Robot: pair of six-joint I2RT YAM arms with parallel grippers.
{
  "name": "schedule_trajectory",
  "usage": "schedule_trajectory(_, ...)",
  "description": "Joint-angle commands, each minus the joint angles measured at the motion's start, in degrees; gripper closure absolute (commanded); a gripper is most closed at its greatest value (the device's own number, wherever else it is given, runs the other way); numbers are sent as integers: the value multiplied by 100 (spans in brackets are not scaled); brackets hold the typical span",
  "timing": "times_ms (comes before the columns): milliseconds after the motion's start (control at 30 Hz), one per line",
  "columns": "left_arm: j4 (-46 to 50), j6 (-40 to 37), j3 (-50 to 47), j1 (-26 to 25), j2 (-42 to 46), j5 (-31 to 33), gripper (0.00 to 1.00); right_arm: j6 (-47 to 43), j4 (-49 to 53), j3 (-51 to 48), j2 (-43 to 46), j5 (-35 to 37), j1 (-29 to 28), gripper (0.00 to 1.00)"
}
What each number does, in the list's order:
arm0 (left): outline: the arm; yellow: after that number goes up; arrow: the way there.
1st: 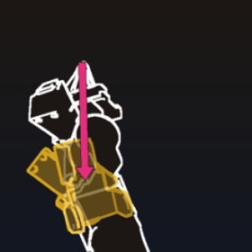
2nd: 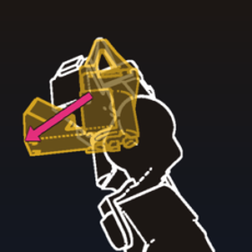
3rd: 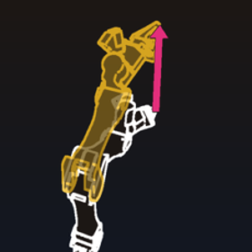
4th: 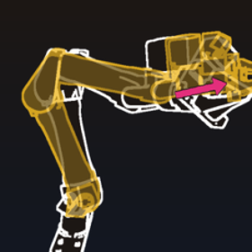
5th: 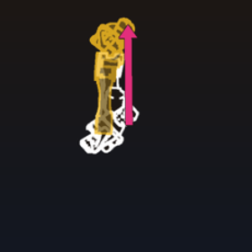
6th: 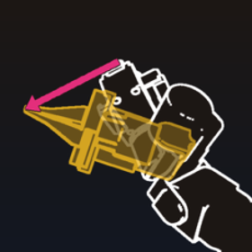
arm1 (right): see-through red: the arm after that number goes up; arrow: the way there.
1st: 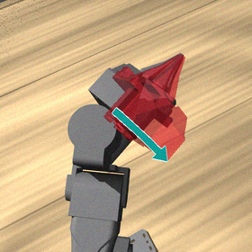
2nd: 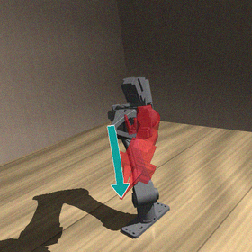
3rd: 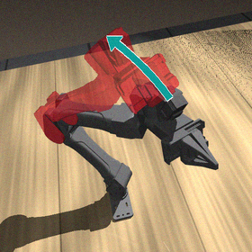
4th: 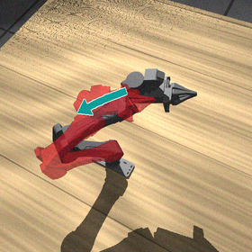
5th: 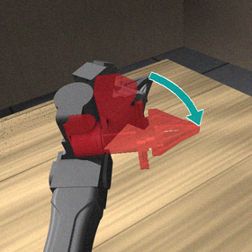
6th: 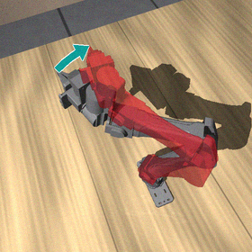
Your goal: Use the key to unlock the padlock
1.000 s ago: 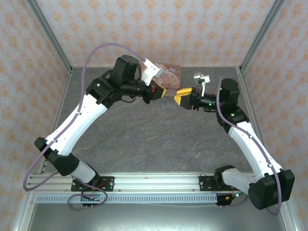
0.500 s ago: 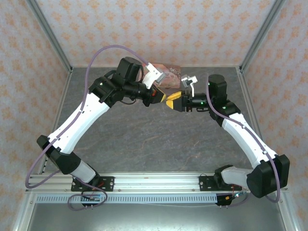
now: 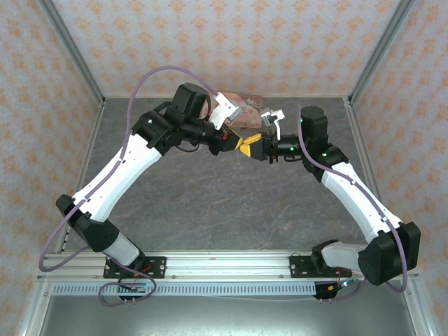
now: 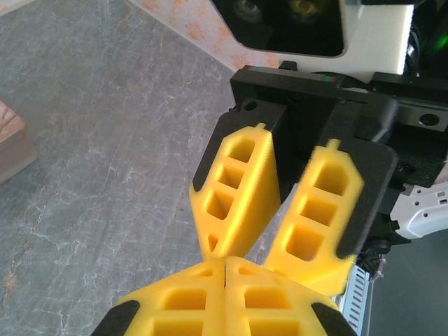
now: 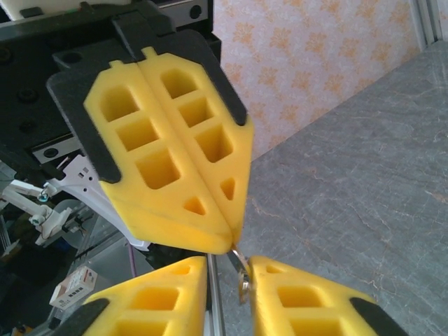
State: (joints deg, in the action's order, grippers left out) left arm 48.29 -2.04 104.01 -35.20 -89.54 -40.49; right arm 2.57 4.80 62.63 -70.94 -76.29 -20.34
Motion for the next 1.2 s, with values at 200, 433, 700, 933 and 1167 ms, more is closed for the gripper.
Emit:
schedule_trajectory(200,10,-136,177,31,-55,-110,100,-375,297,292,-27,-161,-28,99)
schedule_trajectory(433,-159,-70,157,39,26,186,73,-465,474,269,-10,43,-31,100)
schedule_trajectory(700,-1364,836,-656,468,586,1343,46,-509,819,-27,175,1077,-17,100)
schedule_trajectory(933,-1854,1735,-1405,1015,419,2658,35,-13,792,-582,507,2845,4,100)
schedule_trajectory(1167,-2099,1957,-1058,990,-823,2278,35,413,602,-1034,1140,4491,51,100)
